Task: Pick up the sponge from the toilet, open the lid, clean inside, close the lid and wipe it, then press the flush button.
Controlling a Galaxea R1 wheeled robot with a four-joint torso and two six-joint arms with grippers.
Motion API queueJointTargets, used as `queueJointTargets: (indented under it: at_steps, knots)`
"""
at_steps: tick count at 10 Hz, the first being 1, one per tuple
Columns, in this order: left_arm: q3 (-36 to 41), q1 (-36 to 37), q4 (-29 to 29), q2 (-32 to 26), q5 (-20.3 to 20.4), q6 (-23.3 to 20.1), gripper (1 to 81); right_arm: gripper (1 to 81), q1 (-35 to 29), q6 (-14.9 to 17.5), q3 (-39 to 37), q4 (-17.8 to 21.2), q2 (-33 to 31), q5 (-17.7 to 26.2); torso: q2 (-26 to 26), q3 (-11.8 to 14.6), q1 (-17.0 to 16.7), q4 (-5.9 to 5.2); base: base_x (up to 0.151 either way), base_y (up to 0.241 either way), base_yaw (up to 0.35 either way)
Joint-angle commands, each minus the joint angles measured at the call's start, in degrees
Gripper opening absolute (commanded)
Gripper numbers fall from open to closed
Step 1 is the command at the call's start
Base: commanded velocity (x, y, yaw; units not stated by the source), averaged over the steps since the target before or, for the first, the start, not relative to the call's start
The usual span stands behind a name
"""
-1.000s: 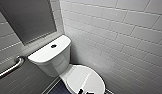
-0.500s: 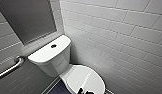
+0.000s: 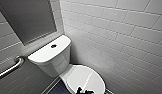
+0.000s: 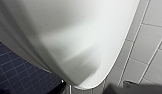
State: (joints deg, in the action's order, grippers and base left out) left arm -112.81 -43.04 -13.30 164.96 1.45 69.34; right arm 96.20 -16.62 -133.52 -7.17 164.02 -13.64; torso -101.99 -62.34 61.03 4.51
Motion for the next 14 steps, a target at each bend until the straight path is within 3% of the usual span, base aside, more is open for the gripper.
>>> queueJointTargets:
  at_steps: [1,5,8,14]
  knots:
    - [-1.4,8.1,-0.3,2.1,3.6,0.6,81.1,1.0,1.2,-0.1,1.3,-0.7,0.4,3.5,0.0,0.0,0.0,0.00,0.000,0.000,0.000]
    - [-8.0,8.1,-0.4,5.5,3.4,1.4,81.1,1.0,1.1,-0.2,1.5,-0.7,0.2,3.5,0.0,0.0,0.0,0.00,0.000,0.000,0.000]
    - [-8.3,8.6,-0.8,5.6,3.7,1.6,81.1,1.0,1.2,-0.1,1.5,-0.8,0.1,3.5,0.0,0.0,0.0,0.00,0.000,0.000,0.000]
    - [-1.8,8.9,-1.3,0.7,9.4,0.8,81.1,1.0,0.9,-0.1,1.8,-0.9,0.1,3.5,0.0,0.0,0.0,0.00,0.000,0.000,0.000]
